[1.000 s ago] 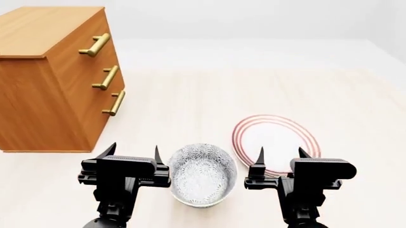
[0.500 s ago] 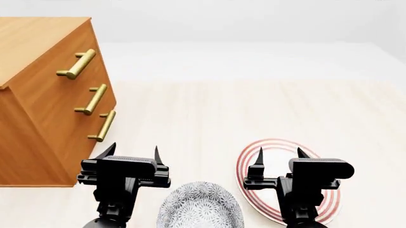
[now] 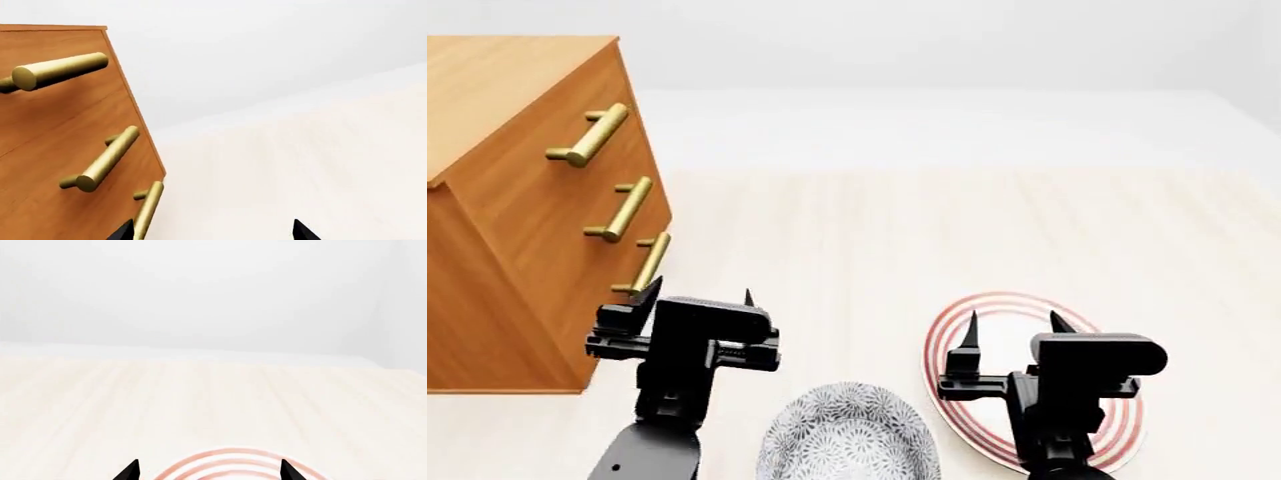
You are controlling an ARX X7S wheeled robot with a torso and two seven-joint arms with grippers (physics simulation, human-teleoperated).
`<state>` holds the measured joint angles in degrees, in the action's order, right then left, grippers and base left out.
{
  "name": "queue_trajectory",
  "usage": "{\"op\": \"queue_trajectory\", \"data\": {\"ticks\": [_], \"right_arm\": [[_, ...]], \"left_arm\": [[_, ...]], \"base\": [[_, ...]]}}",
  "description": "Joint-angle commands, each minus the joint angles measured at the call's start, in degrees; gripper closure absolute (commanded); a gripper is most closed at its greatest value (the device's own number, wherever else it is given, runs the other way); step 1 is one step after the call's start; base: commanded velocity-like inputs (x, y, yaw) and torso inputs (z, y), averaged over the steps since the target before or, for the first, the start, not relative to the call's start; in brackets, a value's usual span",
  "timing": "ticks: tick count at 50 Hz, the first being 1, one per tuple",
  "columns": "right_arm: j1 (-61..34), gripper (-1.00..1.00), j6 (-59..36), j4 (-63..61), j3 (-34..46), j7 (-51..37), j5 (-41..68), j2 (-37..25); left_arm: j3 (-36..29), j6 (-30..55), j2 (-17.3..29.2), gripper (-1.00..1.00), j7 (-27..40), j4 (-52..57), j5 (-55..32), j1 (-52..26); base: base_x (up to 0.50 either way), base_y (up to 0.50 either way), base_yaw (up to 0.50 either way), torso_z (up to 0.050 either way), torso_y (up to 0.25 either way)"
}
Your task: Open the bottom drawer of the cabinet.
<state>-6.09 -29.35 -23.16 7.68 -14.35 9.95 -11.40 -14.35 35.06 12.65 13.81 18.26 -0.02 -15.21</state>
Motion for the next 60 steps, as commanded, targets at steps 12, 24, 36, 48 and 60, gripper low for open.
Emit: {"op": "queue_trajectory", "data": {"ticks": [12, 24, 36, 48, 60], "right_arm": [[-0.9, -1.0, 1.6, 3.7, 1.1, -0.1, 0.4, 0.0], [-0.8, -1.0, 1.8, 4.0, 1.5, -0.3, 0.7, -0.2], [-1.1, -1.0, 1.7, 4.1, 1.7, -0.6, 1.1, -0.5], [-1.5, -1.0, 1.6, 4.1, 2.1, -0.9, 1.4, -0.7], [-1.4, -1.0, 2.1, 4.6, 2.3, -1.0, 1.7, -0.9]], "left_arm": [[-14.4, 1.1, 2.5, -1.0, 5.5, -35.1, 14.0, -17.6], [-15.3, 1.4, 2.3, -1.0, 5.4, -37.7, 14.4, -18.8], [-18.2, -3.0, -0.9, -1.0, 6.3, -59.2, 15.4, -28.1], [-18.8, -14.6, -5.3, -1.0, 9.6, -85.6, 14.3, -37.7], [-21.4, -14.4, -5.9, -1.0, 10.6, -93.2, 10.3, -42.0]], "base": [[0.0, 0.0, 0.0, 0.0, 0.0], [0.0, 0.0, 0.0, 0.0, 0.0], [0.0, 0.0, 0.0, 0.0, 0.0], [0.0, 0.0, 0.0, 0.0, 0.0], [0.0, 0.0, 0.0, 0.0, 0.0]]}}
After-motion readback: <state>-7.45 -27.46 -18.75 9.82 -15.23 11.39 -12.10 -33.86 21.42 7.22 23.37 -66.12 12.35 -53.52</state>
